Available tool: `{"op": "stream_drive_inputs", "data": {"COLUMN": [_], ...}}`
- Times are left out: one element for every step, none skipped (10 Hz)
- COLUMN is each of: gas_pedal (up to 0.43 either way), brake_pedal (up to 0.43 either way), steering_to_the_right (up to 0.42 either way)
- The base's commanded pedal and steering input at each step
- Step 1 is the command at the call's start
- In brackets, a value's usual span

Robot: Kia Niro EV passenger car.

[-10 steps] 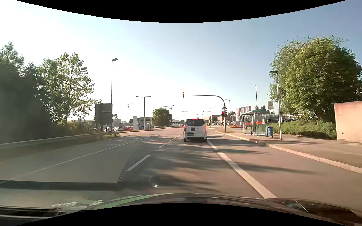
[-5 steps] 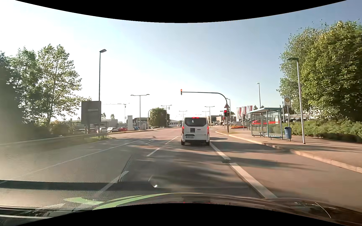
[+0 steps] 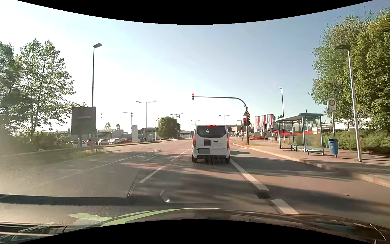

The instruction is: Follow the waypoints while adhering to traffic rules and regulations

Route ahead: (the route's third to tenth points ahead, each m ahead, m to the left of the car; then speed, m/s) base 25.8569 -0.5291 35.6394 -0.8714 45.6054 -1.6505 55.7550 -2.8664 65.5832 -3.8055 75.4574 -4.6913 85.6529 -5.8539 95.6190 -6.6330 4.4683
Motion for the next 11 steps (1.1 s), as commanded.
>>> {"op": "stream_drive_inputs", "data": {"gas_pedal": [0.000,0.000,0.000,0.000,0.000,0.000,0.000,0.000,0.000,0.000,0.000], "brake_pedal": [0.195,0.195,0.195,0.195,0.195,0.195,0.195,0.195,0.195,0.195,0.195], "steering_to_the_right": [0.018,0.019,0.018,0.018,0.018,0.019,0.019,0.019,0.019,0.019,0.018]}}
